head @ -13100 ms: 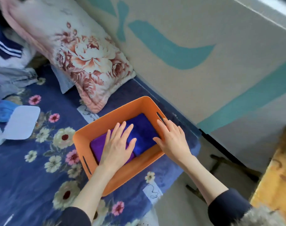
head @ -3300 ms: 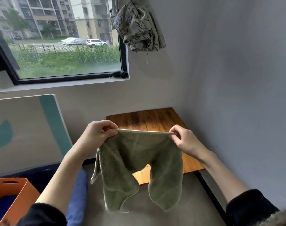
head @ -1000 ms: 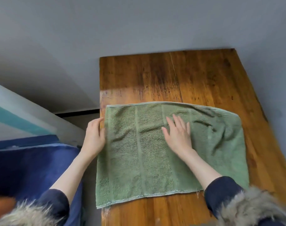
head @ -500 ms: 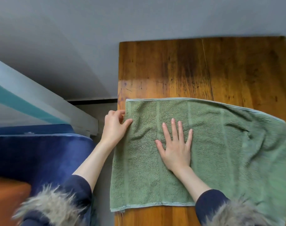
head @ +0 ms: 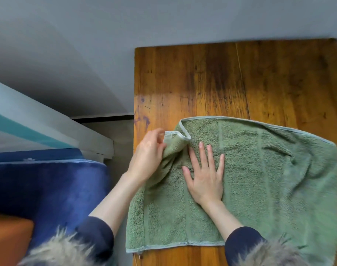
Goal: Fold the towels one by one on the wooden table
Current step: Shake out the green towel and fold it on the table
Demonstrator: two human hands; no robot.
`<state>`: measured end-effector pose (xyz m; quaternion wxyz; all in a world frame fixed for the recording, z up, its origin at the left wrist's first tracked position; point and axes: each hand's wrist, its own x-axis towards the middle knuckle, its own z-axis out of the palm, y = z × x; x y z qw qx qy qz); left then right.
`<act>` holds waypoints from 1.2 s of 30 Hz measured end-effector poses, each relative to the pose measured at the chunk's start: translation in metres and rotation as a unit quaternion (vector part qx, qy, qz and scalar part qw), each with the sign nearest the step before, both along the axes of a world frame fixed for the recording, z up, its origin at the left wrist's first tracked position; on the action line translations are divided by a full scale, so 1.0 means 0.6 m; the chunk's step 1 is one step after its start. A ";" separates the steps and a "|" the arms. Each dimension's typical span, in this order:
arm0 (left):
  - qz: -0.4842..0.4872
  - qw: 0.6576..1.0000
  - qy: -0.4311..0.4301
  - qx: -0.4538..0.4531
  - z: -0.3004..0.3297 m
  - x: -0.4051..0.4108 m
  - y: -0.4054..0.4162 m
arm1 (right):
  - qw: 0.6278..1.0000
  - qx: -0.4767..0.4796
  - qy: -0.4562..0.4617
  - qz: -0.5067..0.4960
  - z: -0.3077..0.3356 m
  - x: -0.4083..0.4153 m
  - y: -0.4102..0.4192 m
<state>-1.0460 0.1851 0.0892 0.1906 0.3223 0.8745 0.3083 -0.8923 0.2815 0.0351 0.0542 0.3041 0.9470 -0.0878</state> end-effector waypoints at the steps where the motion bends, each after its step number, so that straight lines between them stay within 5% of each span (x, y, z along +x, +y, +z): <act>1: -0.005 0.999 -0.013 -0.046 -0.004 -0.015 0.005 | 1.000 -0.001 -0.003 0.000 0.000 0.000 0.000; 4: -0.062 0.988 -0.042 -0.137 -0.015 -0.048 0.021 | 1.000 -0.001 -0.009 0.000 0.000 0.001 -0.001; 9: -0.068 0.984 -0.114 -0.116 -0.025 -0.064 0.025 | 1.000 -0.004 0.001 -0.001 0.002 -0.002 0.001; 15: 0.098 0.960 -0.254 0.065 -0.007 -0.075 -0.015 | 1.000 -0.007 -0.013 -0.001 -0.001 0.001 0.001; 21: 0.223 0.966 -0.054 0.116 0.013 -0.151 -0.060 | 1.000 -0.008 -0.025 -0.005 -0.007 0.001 0.002; 25: 0.241 0.969 -0.014 0.053 -0.006 -0.172 -0.077 | 1.000 -0.007 -0.024 -0.006 -0.006 0.000 0.000; 30: 0.244 0.958 -0.146 -0.021 -0.062 -0.123 -0.114 | 1.000 0.003 -0.029 -0.006 -0.006 -0.001 0.000; 36: 0.273 0.876 -0.397 0.008 -0.094 -0.045 -0.187 | 0.999 0.010 -0.035 -0.004 -0.009 0.002 -0.001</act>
